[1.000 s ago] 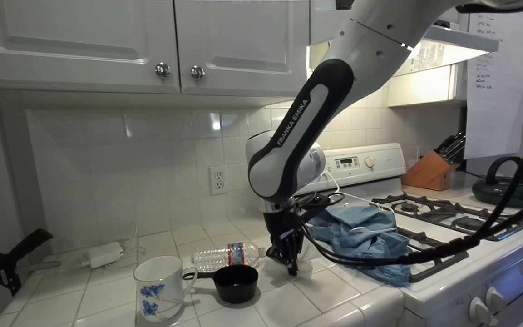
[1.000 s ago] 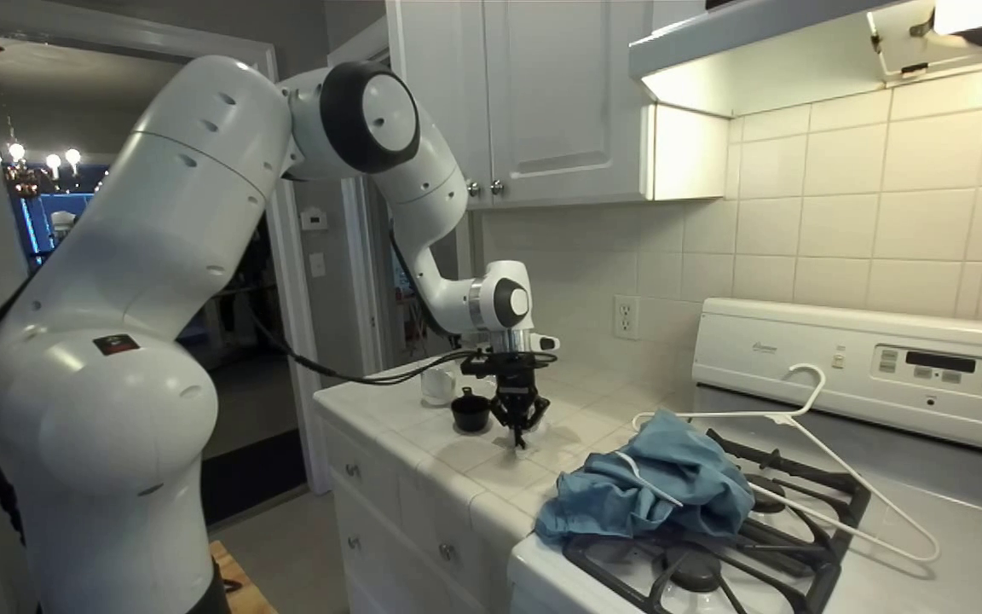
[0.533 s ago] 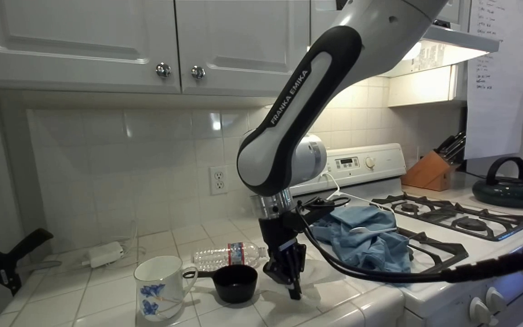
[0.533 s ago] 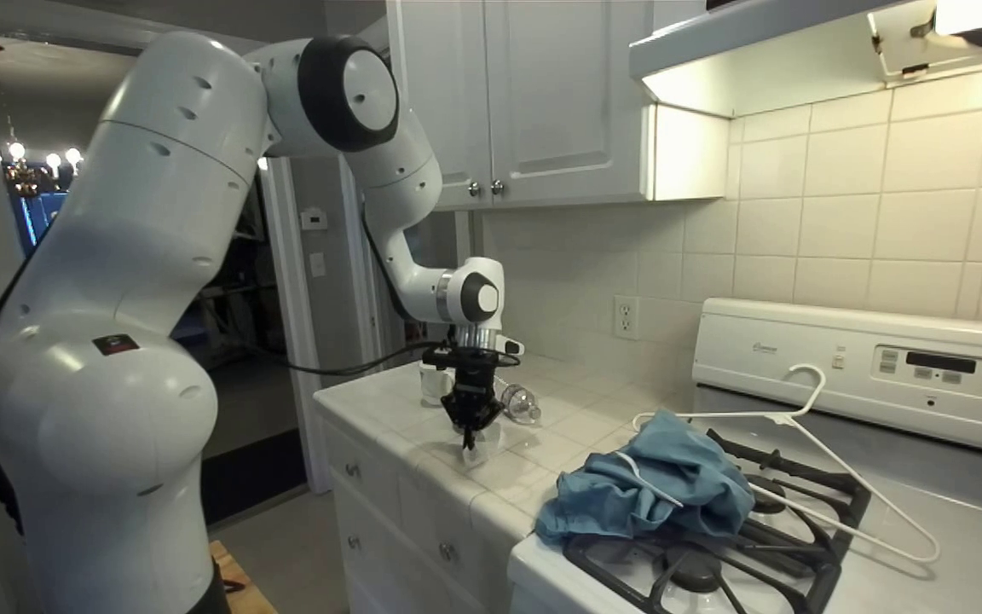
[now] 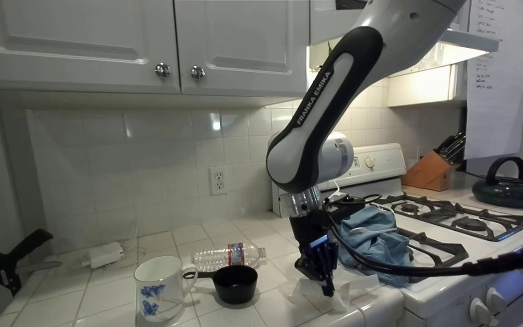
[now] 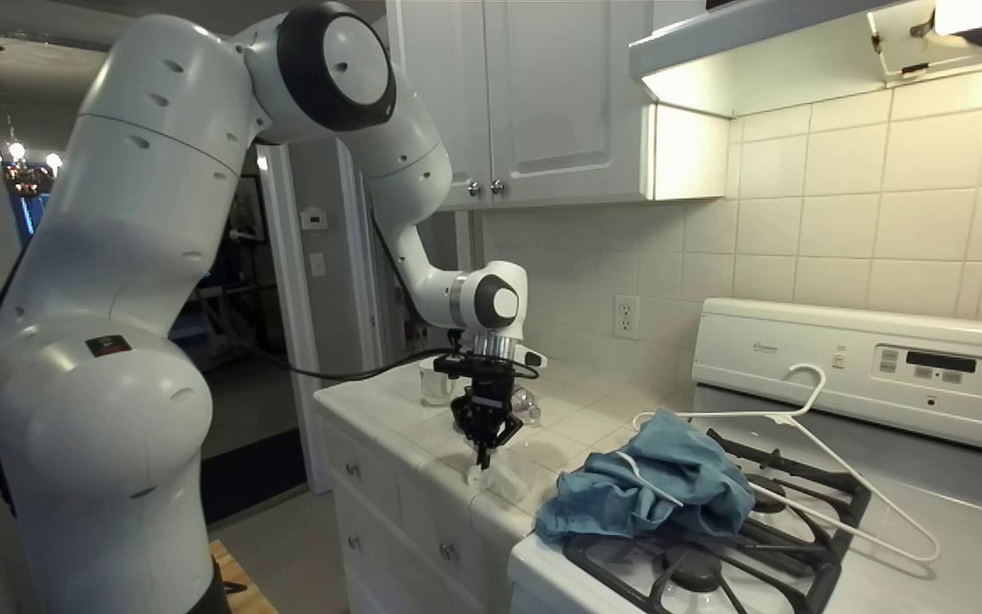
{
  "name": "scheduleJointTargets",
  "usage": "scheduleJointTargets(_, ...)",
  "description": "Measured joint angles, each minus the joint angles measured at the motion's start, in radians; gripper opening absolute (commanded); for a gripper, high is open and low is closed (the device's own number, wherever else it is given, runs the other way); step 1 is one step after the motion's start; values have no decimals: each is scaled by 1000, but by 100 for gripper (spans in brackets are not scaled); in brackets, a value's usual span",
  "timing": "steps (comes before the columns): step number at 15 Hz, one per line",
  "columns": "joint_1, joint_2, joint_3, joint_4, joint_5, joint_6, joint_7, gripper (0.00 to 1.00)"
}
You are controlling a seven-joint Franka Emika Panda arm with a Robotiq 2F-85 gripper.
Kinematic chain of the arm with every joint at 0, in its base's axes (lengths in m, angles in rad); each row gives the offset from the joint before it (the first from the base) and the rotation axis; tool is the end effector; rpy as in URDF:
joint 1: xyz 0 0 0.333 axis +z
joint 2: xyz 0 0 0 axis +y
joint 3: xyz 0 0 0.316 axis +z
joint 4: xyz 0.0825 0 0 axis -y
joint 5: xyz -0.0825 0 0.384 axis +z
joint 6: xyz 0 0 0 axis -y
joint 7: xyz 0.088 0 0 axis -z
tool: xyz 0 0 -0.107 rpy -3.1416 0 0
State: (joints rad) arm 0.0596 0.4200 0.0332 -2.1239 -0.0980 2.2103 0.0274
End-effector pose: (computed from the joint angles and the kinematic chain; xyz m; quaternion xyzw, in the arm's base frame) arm 0.5347 0.0469 0.1871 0.9835 0.0672 -0.1636 0.0369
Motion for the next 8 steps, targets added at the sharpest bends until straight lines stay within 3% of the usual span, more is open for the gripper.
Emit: scheduleJointTargets(8, -3, 34, -58, 40, -10, 42, 76, 0)
